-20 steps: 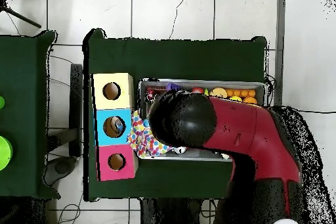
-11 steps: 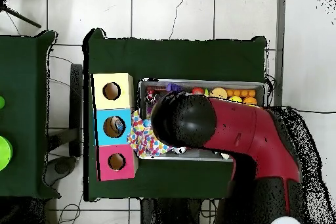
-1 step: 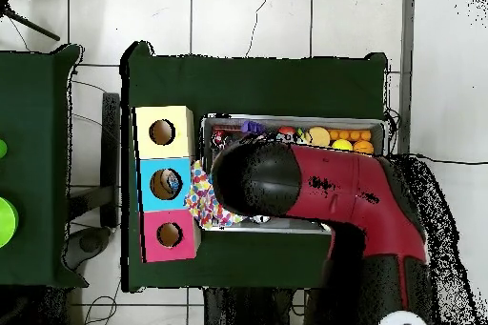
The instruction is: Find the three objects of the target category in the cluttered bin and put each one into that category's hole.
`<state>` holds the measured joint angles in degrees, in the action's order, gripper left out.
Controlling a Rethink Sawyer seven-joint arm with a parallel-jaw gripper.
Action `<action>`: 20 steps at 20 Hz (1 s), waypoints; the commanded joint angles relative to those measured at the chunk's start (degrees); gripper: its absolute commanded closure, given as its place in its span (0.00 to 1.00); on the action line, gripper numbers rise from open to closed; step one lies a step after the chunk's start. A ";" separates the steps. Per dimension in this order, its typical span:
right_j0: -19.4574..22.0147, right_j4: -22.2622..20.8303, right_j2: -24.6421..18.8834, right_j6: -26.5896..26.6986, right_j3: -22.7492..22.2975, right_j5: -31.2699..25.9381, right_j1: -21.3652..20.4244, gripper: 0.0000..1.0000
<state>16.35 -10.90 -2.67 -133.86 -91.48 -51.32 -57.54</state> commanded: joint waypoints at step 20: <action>-1.39 -2.78 -0.54 -5.03 -10.60 18.36 12.80 1.00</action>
<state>13.97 -11.55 -2.59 -133.86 -92.31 -42.84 -51.98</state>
